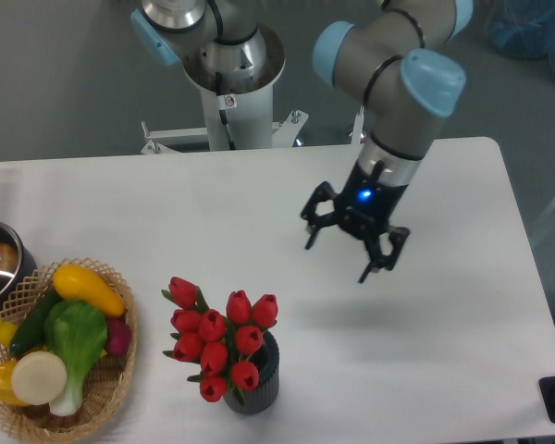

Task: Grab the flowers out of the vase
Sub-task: 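Move the open gripper toward the red tulips in the black vase, then lower the gripper around the tulip stems above the vase rim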

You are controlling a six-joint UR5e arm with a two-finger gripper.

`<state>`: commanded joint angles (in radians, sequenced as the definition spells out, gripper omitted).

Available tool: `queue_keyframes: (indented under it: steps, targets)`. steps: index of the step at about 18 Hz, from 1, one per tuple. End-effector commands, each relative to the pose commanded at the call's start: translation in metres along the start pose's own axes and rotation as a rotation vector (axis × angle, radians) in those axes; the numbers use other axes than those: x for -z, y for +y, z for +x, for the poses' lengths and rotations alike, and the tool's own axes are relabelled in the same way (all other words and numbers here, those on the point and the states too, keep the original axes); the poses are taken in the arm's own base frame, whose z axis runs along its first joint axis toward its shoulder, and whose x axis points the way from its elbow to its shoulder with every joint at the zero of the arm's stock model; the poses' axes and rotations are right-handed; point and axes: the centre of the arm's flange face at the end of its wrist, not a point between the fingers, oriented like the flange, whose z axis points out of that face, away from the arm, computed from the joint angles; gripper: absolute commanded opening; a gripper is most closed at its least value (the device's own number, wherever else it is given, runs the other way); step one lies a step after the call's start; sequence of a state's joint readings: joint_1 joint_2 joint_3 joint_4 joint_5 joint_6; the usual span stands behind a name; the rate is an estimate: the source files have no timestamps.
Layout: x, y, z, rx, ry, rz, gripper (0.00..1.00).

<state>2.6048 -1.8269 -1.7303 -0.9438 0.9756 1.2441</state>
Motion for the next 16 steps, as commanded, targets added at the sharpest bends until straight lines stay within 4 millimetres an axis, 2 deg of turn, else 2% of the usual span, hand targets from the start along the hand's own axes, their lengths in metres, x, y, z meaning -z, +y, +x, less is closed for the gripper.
queue_keyframes:
  steps: [2, 8, 11, 16]
  targets:
    - [-0.015, -0.01, 0.003, -0.031, 0.001, 0.041, 1.0]
    - [-0.016, -0.025, 0.007, -0.041, 0.045, 0.181, 1.0]
    - [-0.021, -0.028, -0.001, -0.04, 0.061, 0.222, 1.0]
    - [-0.038, -0.046, -0.011, -0.083, 0.074, 0.282, 1.0]
